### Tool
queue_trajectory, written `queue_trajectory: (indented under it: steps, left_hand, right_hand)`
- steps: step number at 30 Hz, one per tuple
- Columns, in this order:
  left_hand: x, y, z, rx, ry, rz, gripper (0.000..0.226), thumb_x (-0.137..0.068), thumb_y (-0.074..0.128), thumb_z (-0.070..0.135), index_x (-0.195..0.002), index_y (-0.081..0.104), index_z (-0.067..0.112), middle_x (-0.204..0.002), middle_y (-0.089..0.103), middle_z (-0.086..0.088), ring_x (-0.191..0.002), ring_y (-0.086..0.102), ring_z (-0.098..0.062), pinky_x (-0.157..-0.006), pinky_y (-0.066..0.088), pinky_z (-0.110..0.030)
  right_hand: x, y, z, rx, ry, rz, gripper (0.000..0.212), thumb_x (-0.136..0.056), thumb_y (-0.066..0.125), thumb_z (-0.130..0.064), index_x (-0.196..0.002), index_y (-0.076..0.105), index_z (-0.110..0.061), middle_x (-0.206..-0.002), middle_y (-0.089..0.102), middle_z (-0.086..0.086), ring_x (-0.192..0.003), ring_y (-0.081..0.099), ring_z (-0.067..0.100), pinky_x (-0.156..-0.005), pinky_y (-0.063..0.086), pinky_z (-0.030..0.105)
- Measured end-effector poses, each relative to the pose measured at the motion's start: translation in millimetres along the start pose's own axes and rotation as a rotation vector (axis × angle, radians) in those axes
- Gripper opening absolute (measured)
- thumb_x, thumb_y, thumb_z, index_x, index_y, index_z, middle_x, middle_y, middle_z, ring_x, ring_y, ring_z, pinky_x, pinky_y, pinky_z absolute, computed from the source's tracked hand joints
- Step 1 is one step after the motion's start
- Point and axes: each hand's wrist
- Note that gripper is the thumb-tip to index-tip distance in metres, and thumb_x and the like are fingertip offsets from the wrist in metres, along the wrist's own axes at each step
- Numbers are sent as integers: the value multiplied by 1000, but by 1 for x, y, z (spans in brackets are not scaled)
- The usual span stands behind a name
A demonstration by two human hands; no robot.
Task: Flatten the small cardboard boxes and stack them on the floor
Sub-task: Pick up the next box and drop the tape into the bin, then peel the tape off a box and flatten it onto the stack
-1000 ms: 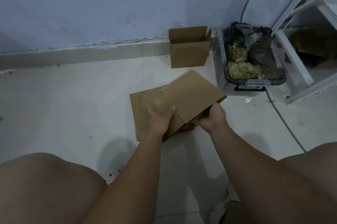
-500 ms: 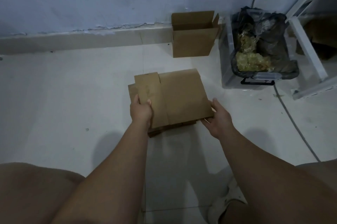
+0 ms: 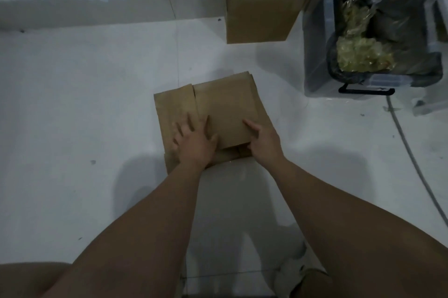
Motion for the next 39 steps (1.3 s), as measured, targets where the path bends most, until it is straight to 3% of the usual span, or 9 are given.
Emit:
queue_trajectory:
  steps: [3,6,11,16,23,28,34,36,39]
  left_hand:
    - [-6,16,0,-44,26,-159,67,-94,50,39,-148,10,43,-158,-10,-7,-143,-1,-38,-114,18,-54]
    - [-9,25,8,-79,-2,-168,63,-95,50,33,-147,17,43,-157,-15,-9,-141,-6,-42,-111,20,-54]
    - [-17,26,14,-118,-15,-147,57,-95,51,31,-145,25,40,-155,-8,-14,-139,3,-46,-112,21,-55]
    - [-22,25,14,-139,8,-162,57,-97,49,23,-145,24,39,-155,-11,-15,-139,-4,-48,-113,18,-56]
    - [-29,17,18,-128,-14,-226,63,-96,38,5,-147,21,38,-155,-14,-14,-139,-9,-50,-110,25,-53]
    - [-29,15,21,-122,-26,-239,64,-97,40,9,-147,17,42,-156,-16,-11,-140,-12,-47,-109,28,-53]
    - [-29,12,24,-123,-13,-250,60,-98,39,12,-147,18,40,-155,-15,-11,-140,-11,-48,-111,22,-55]
    - [-30,11,24,-125,-16,-253,61,-97,39,11,-147,18,39,-155,-14,-11,-140,-11,-49,-111,23,-54]
    - [-29,10,25,-137,-14,-266,61,-97,41,11,-148,19,38,-154,-12,-12,-139,-8,-51,-111,23,-54]
  right_hand:
    - [-7,7,8,90,6,-73,60,-90,44,2,-141,45,-29,-140,43,14,-124,46,30,-106,39,31]
    - [-12,13,20,174,67,-88,51,-91,47,-7,-136,52,-31,-147,20,13,-127,38,31,-109,35,35]
    - [-40,20,2,330,97,76,30,-91,48,-22,-111,70,-24,-141,25,7,-124,29,26,-98,42,40]
    - [-95,-3,-53,419,-154,198,29,-89,46,-13,-112,64,-15,-149,23,9,-124,30,29,-93,43,37]
    - [-177,-62,-150,614,-261,265,19,-86,53,-8,-96,67,-15,-160,-13,-3,-124,36,28,-81,39,37]
    - [-203,-79,-170,670,-118,234,33,-86,53,-14,-119,57,-8,-161,-8,2,-137,21,37,-106,26,51]
    - [-199,-77,-152,727,-170,167,38,-88,55,-7,-125,52,2,-155,6,11,-110,51,32,-92,42,39]
    - [-198,-77,-142,728,-210,90,44,-90,52,-6,-133,46,-2,-158,1,7,-113,51,30,-96,41,38]
    - [-189,-81,-138,635,-324,108,44,-92,49,-5,-135,44,0,-157,14,7,-120,49,26,-101,41,33]
Point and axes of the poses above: each hand's wrist, its own x-axis away from the middle knuckle, its own y-axis out of the palm, z = x × y
